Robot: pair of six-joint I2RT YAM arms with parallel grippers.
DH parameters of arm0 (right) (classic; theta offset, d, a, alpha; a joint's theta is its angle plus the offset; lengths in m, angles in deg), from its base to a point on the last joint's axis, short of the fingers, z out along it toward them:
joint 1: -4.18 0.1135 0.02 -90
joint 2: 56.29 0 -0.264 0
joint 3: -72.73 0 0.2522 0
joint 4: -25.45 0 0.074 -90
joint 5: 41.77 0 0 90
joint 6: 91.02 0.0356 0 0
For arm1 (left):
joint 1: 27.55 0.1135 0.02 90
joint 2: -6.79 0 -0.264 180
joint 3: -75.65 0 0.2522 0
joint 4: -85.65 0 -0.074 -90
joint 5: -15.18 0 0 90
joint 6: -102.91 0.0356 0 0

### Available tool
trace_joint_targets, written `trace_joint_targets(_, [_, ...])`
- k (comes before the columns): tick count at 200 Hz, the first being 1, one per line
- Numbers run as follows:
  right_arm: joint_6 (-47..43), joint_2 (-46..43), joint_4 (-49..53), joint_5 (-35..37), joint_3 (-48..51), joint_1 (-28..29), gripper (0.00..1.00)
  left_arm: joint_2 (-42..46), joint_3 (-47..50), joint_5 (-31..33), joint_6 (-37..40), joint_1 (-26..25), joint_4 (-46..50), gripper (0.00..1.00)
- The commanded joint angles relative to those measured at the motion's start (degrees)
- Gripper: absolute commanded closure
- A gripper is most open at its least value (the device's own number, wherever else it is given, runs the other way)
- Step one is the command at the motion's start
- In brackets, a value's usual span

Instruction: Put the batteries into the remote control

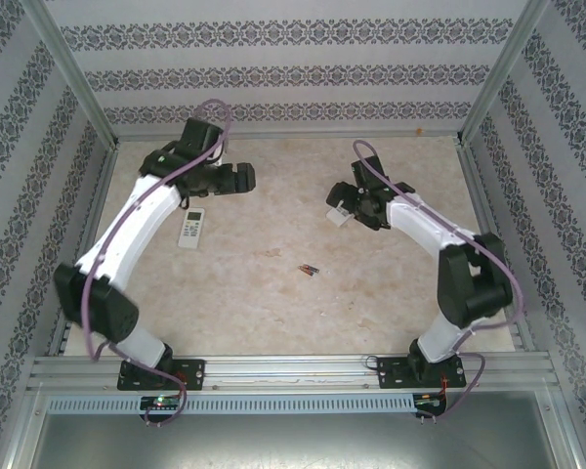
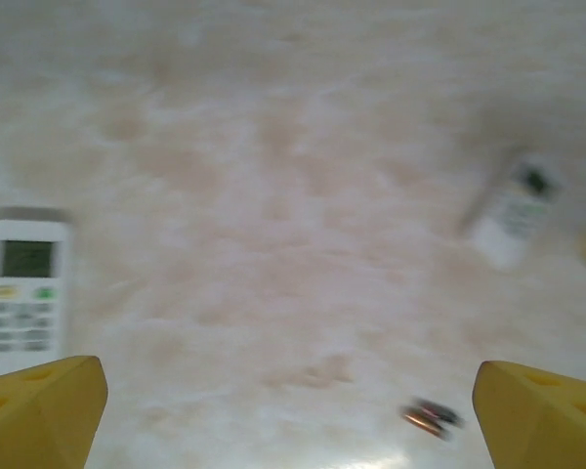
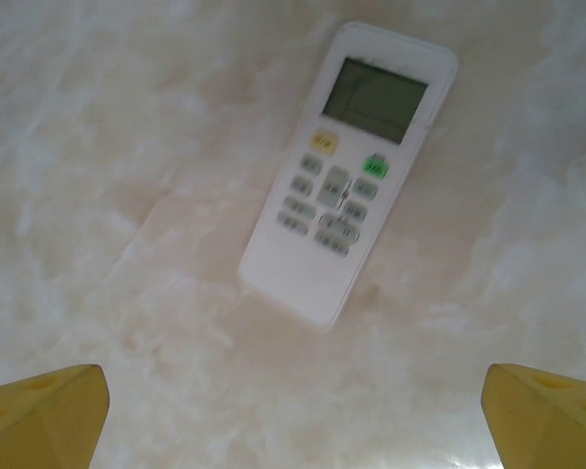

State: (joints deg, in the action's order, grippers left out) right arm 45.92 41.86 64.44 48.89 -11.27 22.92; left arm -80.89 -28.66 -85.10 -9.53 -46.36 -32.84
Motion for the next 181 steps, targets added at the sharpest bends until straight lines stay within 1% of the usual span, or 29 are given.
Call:
trace_joint_targets(1, [4.6, 5.5, 1.8, 5.9, -4.9, -0.3, 0.02, 6.2, 10.8, -16.7, 0.6, -0.7, -14.4, 0.01])
trace_joint_targets(18, [4.7, 10.8, 2.0, 5.7, -8.8, -0.5, 0.02, 12.4, 17.0, -19.5, -0.6, -0.7, -19.9, 0.00])
trace_joint_targets(38, [3.8, 17.2, 3.5, 4.5, -14.2, -0.3, 0.02, 17.1, 21.3, -19.3, -0.7, -0.7, -22.0, 0.00])
trace_joint_targets(51, [3.8, 21.1, 8.0, 5.1, -18.9, 0.0, 0.02, 18.6, 22.9, -18.4, -0.5, -0.7, -21.8, 0.00])
trace_joint_targets(59, [4.1, 23.1, 10.9, 6.7, -21.2, 0.4, 0.02, 19.1, 23.5, -17.7, -0.4, -0.7, -21.3, 0.00])
trace_joint_targets(81, [5.2, 25.8, 14.3, 10.0, -23.6, 1.2, 0.03, 19.0, 24.1, -15.8, -0.6, -0.7, -19.8, 0.00])
trace_joint_targets(88, [5.1, 26.2, 15.0, 10.8, -23.9, 1.3, 0.06, 18.7, 24.0, -15.3, -0.9, -0.7, -19.3, 0.00])
trace_joint_targets(101, [3.5, 27.0, 15.2, 10.7, -24.4, 1.3, 0.17, 18.3, 23.9, -14.4, -1.6, -0.7, -18.9, 0.00])
trace_joint_targets(113, [2.3, 27.5, 15.3, 10.4, -24.4, 1.3, 0.25, 17.9, 23.9, -14.0, -2.5, -0.7, -18.8, 0.00])
trace_joint_targets(132, [-0.3, 27.1, 14.4, 9.2, -23.8, 1.1, 0.37, 17.3, 23.3, -13.5, -5.2, -0.6, -18.5, 0.00])
trace_joint_targets(145, [-2.1, 25.3, 13.7, 7.8, -23.2, 1.0, 0.44, 16.5, 22.4, -13.5, -7.5, -0.5, -17.6, 0.00])
trace_joint_targets(157, [-4.6, 21.2, 11.1, 6.3, -21.0, 1.3, 0.48, 15.6, 21.0, -13.7, -10.0, -0.4, -16.3, 0.00])
trace_joint_targets(166, [-7.3, 17.1, 7.4, 4.3, -18.2, 1.8, 0.50, 14.9, 20.0, -14.1, -11.6, -0.3, -15.4, 0.00])
trace_joint_targets(181, [-11.9, 9.1, -0.7, -3.0, -12.1, 3.0, 0.51, 13.7, 18.1, -16.5, -14.3, 0.0, -15.3, 0.00])
